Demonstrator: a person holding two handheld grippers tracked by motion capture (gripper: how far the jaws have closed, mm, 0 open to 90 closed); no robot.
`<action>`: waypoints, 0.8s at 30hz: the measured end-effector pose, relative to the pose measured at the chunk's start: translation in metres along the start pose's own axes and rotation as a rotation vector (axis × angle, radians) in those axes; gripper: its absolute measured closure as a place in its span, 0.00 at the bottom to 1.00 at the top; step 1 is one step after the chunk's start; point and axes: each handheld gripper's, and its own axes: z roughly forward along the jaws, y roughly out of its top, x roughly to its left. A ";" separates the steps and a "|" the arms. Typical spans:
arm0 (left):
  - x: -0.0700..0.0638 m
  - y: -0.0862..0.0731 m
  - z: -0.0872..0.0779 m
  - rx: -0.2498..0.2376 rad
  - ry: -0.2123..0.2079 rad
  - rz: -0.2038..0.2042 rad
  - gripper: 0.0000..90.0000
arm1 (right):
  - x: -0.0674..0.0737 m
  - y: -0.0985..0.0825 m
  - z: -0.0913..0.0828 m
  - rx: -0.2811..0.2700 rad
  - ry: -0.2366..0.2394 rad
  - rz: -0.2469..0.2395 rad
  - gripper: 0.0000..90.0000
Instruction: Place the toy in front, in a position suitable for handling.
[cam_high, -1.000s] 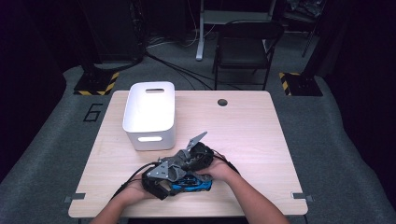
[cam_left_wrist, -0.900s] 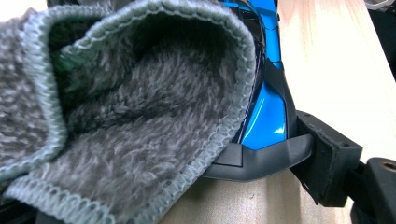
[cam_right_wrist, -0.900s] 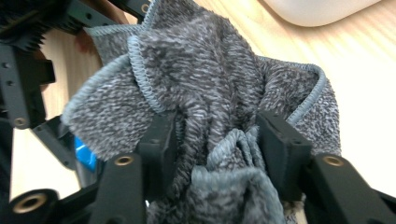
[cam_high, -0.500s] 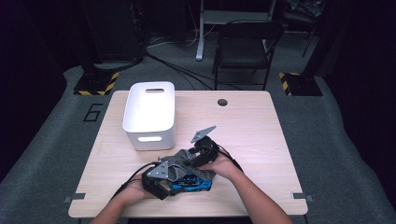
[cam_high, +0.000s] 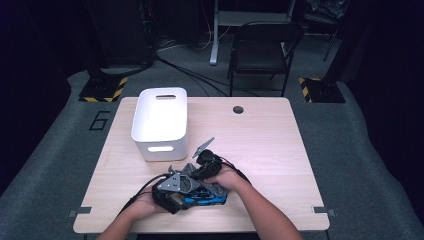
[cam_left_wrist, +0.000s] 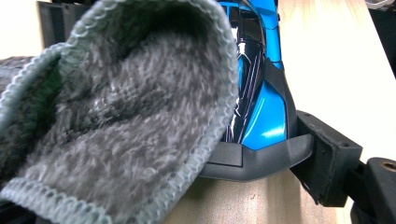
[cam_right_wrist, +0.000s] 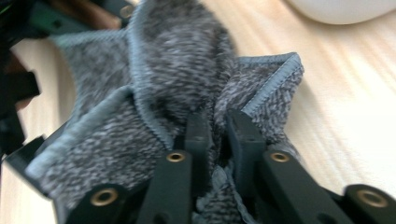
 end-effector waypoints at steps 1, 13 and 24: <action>0.000 0.000 0.000 0.001 -0.001 0.000 0.27 | 0.001 0.000 0.000 0.007 0.008 -0.015 0.91; 0.000 0.000 0.000 -0.001 0.000 0.001 0.27 | -0.010 -0.024 -0.034 0.133 -0.029 -0.058 0.94; 0.000 0.000 0.000 -0.004 -0.003 0.004 0.27 | -0.008 -0.027 -0.042 0.070 -0.072 -0.060 0.92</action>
